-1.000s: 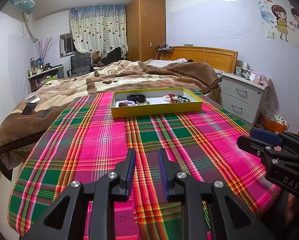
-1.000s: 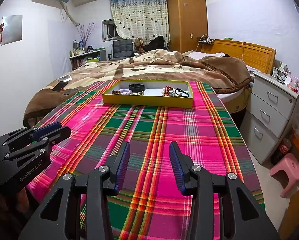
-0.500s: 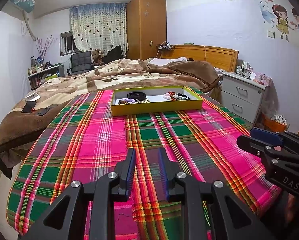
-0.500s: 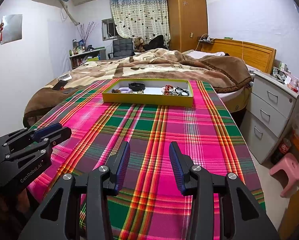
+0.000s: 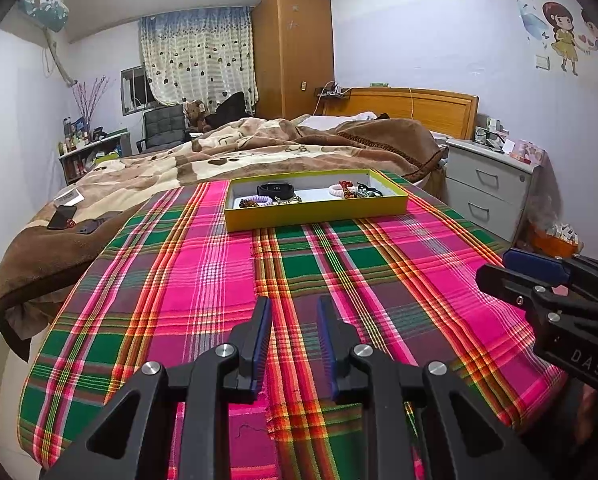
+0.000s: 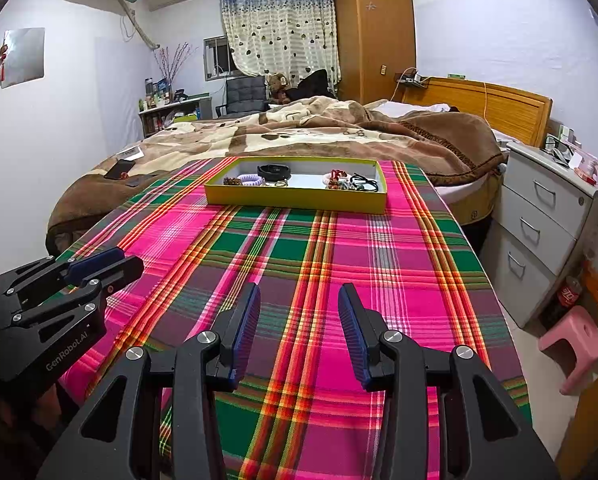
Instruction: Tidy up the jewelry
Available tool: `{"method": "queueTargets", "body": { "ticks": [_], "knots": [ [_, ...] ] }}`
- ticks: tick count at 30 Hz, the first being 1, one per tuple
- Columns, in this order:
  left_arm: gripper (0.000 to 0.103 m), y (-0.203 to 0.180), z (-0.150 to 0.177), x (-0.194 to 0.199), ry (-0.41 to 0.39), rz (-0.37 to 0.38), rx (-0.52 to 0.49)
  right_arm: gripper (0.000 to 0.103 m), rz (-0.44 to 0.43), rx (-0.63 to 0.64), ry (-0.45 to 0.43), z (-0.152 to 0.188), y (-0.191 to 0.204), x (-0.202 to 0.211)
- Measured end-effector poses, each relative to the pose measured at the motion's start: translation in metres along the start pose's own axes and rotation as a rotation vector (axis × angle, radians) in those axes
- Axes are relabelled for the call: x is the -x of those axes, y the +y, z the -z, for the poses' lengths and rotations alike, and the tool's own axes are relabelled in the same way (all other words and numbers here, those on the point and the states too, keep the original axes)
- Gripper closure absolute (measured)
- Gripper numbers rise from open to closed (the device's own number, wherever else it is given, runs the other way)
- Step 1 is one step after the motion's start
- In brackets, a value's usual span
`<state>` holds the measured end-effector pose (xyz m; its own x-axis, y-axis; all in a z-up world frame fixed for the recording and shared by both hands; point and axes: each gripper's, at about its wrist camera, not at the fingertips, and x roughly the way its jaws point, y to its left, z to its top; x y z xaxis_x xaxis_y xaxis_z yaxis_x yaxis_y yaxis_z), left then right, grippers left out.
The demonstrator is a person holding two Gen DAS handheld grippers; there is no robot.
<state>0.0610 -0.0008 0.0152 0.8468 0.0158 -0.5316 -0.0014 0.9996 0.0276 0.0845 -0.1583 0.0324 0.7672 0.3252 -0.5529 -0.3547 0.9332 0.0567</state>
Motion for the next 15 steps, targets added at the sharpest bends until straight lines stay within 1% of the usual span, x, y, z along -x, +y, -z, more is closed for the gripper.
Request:
{"method": "queueTargets", "body": {
  "ticks": [6, 10, 15],
  "knots": [
    [0.080, -0.0019, 0.0001, 0.0010, -0.008, -0.026, -0.010, 0.062, 0.000, -0.001, 0.000, 0.0000, 0.0002, 0.0001],
    [0.080, -0.0060, 0.0008, 0.0012, -0.010, -0.025, -0.022, 0.062, 0.000, -0.001, 0.001, 0.0001, 0.0002, 0.0001],
    [0.080, -0.0053, 0.0009, 0.0001, -0.006, -0.015, -0.009, 0.062, 0.000, -0.001, 0.002, -0.0003, 0.0002, -0.0005]
  ]
}}
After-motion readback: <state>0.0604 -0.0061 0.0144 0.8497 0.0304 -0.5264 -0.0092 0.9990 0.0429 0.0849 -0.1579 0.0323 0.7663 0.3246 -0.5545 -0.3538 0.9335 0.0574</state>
